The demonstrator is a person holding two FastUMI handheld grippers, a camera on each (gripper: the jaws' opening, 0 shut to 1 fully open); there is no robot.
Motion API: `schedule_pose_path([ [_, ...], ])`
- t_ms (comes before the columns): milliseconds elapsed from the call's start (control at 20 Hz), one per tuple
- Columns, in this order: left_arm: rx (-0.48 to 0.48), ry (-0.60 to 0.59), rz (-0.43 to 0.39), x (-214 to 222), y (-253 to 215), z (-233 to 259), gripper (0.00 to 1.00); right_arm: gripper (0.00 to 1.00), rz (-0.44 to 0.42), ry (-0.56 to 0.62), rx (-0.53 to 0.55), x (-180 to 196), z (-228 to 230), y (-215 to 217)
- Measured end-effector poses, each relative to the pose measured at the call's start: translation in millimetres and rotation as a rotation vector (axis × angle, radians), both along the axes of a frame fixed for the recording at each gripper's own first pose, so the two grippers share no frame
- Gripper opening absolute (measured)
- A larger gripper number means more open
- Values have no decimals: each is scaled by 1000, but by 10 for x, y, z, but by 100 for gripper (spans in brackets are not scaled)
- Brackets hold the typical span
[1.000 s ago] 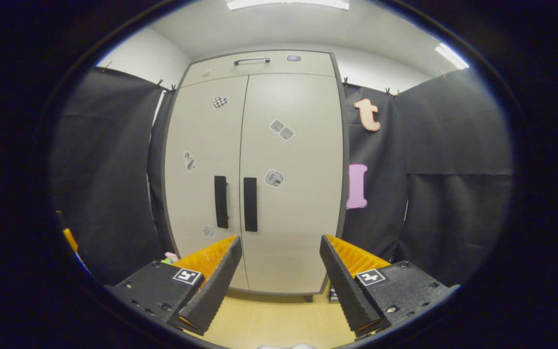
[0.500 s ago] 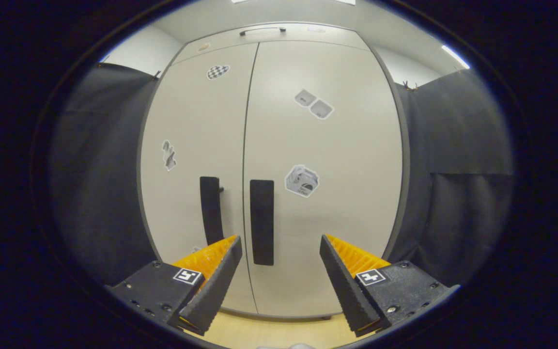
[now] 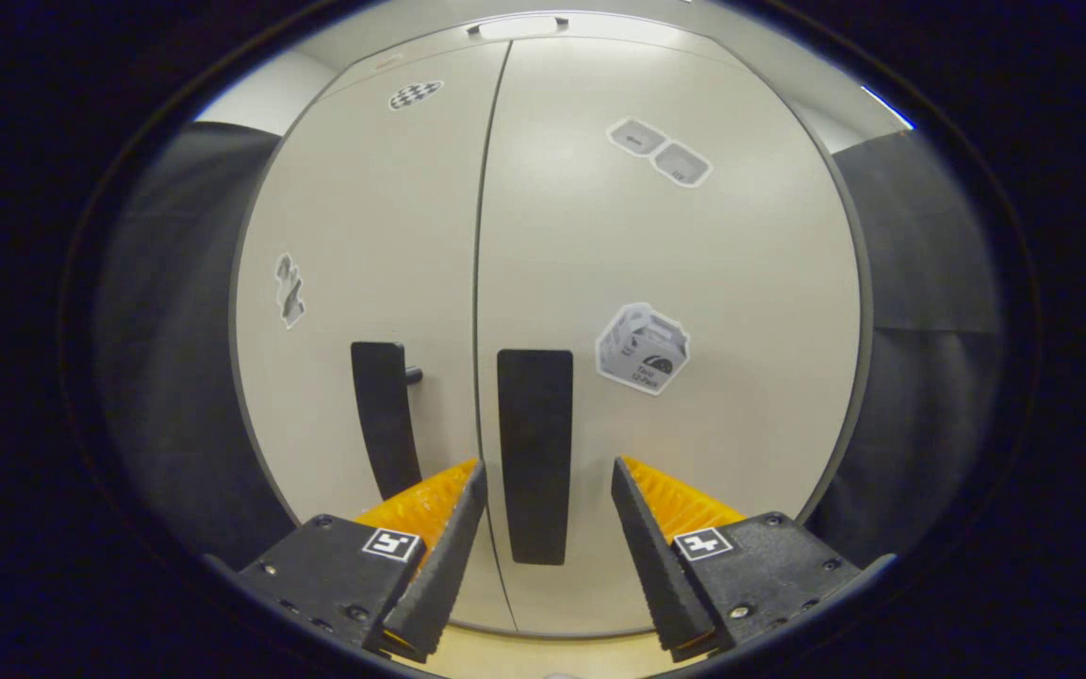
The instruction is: Open the right door of the double-door shoe cabinet with the right hand, and open the left door with the left hand.
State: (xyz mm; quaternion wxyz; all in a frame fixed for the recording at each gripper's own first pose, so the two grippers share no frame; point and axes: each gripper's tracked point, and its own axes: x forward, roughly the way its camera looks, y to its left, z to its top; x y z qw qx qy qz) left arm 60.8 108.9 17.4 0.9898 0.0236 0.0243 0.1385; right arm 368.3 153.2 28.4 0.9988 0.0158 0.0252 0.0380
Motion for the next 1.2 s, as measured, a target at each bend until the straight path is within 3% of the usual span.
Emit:
schedule_pose_path([
  [250, 5, -5, 21, -7, 38, 14, 96, 61, -32, 18, 12, 84, -29, -6],
  [300, 3, -7, 23, -8, 39, 12, 96, 45, -24, 20, 27, 91, -26, 21],
  [500, -5, -16, 29, -22, 37, 33, 96, 30, -4, 28, 15, 61, -38, 25],
  [700, -12, -19, 18, -24, 26, 22, 96, 21, 49, 26, 1, -36, -47, 20],
  [1200, -22, -33, -35, -55, -20, 25, 96, 20, 65, 36, -30, -677, -107, -201],
])
